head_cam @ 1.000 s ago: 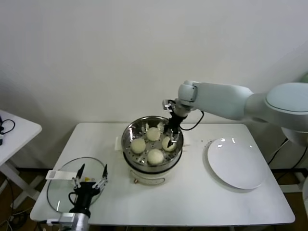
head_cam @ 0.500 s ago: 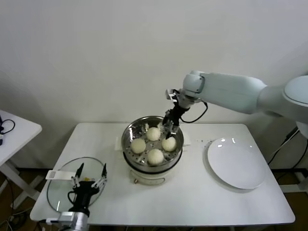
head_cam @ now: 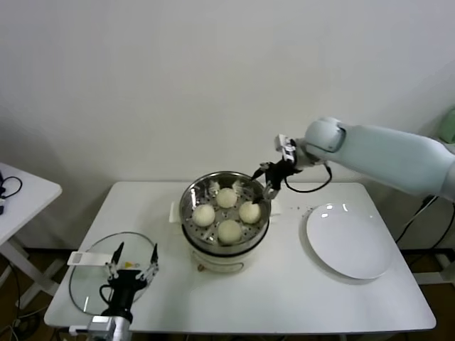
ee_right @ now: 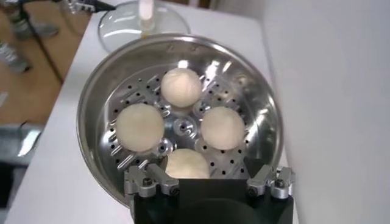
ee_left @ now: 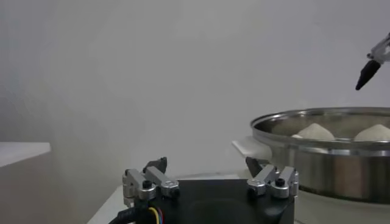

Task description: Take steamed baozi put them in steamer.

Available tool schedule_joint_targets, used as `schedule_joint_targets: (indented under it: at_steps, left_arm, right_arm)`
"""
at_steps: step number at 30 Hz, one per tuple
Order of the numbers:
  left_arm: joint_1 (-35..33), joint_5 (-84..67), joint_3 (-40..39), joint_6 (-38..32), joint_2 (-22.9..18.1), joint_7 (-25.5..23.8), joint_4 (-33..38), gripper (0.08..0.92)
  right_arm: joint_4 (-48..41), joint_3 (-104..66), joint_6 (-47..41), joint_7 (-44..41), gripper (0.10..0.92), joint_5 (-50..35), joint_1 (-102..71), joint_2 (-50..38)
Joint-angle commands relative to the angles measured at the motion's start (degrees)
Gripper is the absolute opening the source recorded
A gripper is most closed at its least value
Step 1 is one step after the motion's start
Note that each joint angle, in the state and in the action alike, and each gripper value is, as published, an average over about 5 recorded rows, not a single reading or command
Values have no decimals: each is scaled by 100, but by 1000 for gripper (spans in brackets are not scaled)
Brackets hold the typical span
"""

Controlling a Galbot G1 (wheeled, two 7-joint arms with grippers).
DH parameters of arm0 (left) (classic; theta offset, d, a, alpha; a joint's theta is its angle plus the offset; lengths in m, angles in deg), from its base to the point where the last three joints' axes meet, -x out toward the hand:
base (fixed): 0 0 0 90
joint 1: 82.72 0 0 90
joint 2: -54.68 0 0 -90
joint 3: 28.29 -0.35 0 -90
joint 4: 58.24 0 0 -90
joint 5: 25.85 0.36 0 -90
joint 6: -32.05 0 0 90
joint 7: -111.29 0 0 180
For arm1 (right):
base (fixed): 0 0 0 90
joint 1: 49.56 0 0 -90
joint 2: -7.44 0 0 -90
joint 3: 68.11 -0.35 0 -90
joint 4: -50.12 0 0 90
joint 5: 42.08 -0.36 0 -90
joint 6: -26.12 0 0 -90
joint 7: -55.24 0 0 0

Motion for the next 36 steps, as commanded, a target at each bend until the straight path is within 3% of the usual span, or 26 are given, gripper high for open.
schedule_joint_targets:
  at_steps: [1,10,18,28,36]
  left_arm:
    - [-94,177,-74,-35,-53,23,106,823]
    - [-177,312,-238,-2,-108,100,139,823]
    - [-142,316,-217,68,-68,134,151,823]
    - [-124,279,-75,52,-42,158,77,823]
    - [-212,146,43,72,-2,122,128,823]
  right_arm:
    - [1397,-3862,431,1571,823,1127,-3161,-2048]
    - [2266,-7626,1300,2803,823,1868,-7029,-2080]
    - [2850,-11015,1968,2894,823,2805,-10227,-83]
    - [3373,-12137,2738,2837,823,3035,-12042,2253]
    - [3402,-12275,3028,2719,823,3192,-12585,2922]
